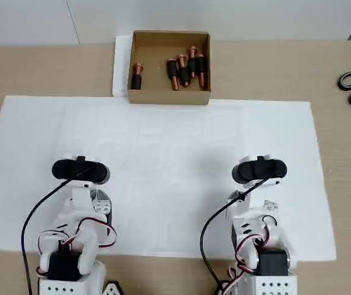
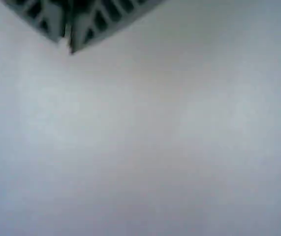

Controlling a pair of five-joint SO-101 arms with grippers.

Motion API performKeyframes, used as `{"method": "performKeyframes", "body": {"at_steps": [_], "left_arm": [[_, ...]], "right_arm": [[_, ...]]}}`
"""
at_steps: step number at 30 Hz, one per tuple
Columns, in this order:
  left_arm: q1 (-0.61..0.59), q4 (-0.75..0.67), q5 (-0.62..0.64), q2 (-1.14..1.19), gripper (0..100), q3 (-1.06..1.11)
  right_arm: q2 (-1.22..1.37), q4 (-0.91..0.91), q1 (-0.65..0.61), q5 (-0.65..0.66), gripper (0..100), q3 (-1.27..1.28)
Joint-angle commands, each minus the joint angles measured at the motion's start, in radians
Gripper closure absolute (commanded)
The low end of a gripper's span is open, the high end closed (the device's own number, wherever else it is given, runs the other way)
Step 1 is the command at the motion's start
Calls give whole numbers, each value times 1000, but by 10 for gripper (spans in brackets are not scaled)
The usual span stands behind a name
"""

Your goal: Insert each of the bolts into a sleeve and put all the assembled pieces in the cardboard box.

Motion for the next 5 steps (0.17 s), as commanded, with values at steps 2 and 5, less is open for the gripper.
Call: {"method": "performKeyframes", "body": {"at_steps": [2, 5], "left_arm": [[-5, 6, 5, -12, 994, -15], [-5, 6, 5, -12, 994, -15]], "right_arm": [[-13, 1, 8, 2, 995, -14], [-13, 1, 8, 2, 995, -14]]}}
